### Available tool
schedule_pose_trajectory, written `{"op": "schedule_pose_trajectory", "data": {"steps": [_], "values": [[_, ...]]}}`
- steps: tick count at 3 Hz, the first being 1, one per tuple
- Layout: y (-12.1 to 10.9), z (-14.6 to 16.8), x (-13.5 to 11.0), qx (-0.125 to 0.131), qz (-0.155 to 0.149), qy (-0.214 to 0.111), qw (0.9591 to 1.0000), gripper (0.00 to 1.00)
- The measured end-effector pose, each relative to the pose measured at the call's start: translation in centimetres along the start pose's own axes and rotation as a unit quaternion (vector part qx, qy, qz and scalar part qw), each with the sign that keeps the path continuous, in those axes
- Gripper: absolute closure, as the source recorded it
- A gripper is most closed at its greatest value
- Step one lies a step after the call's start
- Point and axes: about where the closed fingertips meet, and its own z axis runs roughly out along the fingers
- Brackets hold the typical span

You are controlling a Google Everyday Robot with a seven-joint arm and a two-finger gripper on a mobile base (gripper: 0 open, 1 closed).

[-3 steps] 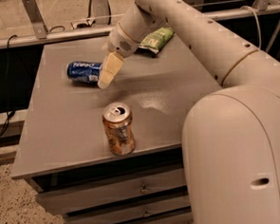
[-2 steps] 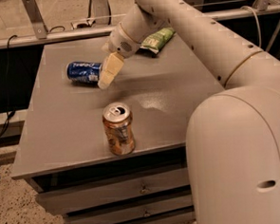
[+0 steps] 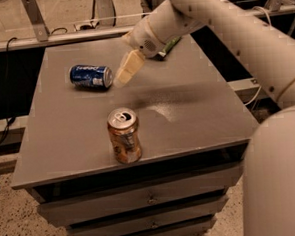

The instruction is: Knock pepsi can over

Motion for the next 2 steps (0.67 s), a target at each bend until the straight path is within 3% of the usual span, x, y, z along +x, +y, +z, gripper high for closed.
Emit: {"op": "schedule_pose_trajectory", "data": {"steps": [1, 2], "values": [[-0.3, -4.7, 0.1, 0.062, -0.013, -0.047, 0.9969, 0.0], [-0.6, -10.8, 1.3, 0.142, -0.03, -0.099, 0.9845, 0.0]]}}
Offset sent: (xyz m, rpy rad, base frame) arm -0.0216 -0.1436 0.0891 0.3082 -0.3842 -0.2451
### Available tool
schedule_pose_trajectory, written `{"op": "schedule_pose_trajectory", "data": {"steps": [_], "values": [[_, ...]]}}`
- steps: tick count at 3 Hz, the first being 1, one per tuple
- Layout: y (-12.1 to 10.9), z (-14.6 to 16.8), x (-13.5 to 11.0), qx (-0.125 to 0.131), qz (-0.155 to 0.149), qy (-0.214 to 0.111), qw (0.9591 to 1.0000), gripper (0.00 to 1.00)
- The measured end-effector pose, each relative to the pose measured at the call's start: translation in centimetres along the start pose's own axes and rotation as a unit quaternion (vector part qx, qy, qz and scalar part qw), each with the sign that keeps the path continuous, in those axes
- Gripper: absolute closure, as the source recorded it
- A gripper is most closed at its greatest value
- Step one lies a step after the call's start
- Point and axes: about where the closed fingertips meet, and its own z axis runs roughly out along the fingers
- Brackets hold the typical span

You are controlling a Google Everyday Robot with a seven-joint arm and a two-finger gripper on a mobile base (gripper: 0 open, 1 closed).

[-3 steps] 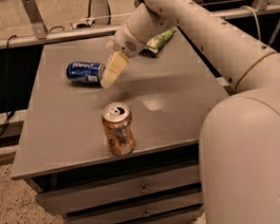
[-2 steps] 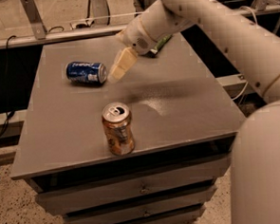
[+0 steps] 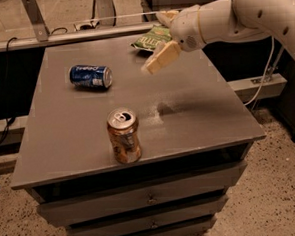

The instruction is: Knock pepsi can over

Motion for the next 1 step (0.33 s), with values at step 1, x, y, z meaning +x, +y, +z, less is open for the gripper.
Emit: {"op": "schedule_pose_trajectory", "data": {"steps": [1], "values": [[0.08, 0.2, -0.08, -0.002, 0.0, 0.0, 1.0, 0.0]]}}
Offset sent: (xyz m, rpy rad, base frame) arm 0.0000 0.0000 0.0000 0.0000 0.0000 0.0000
